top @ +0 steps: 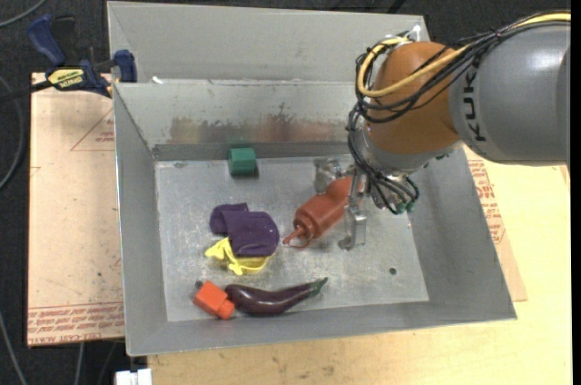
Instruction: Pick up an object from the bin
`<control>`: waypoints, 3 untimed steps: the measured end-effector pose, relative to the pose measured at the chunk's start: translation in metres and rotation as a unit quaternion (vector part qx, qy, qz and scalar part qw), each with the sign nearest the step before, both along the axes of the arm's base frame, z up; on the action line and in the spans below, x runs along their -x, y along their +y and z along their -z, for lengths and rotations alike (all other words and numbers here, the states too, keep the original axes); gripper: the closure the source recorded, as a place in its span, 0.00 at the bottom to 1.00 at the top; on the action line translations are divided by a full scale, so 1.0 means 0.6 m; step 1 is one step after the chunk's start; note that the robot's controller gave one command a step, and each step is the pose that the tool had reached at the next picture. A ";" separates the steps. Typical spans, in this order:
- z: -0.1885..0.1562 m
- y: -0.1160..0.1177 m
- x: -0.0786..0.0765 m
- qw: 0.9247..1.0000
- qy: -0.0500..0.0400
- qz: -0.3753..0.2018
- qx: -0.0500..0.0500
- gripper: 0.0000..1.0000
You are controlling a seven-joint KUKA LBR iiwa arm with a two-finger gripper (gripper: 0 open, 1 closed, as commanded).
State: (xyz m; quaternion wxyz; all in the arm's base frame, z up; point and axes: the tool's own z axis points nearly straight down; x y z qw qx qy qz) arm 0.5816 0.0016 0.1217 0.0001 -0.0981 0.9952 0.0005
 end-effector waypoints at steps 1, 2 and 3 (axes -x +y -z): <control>0.021 0.009 -0.031 0.999 -0.006 -0.046 0.000 1.00; 0.021 0.009 -0.031 0.999 -0.006 -0.046 0.000 1.00; -0.299 0.035 -0.030 0.998 -0.007 -0.064 -0.001 1.00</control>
Offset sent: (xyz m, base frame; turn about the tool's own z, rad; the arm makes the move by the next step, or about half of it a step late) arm 0.0000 0.0000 0.0000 0.0000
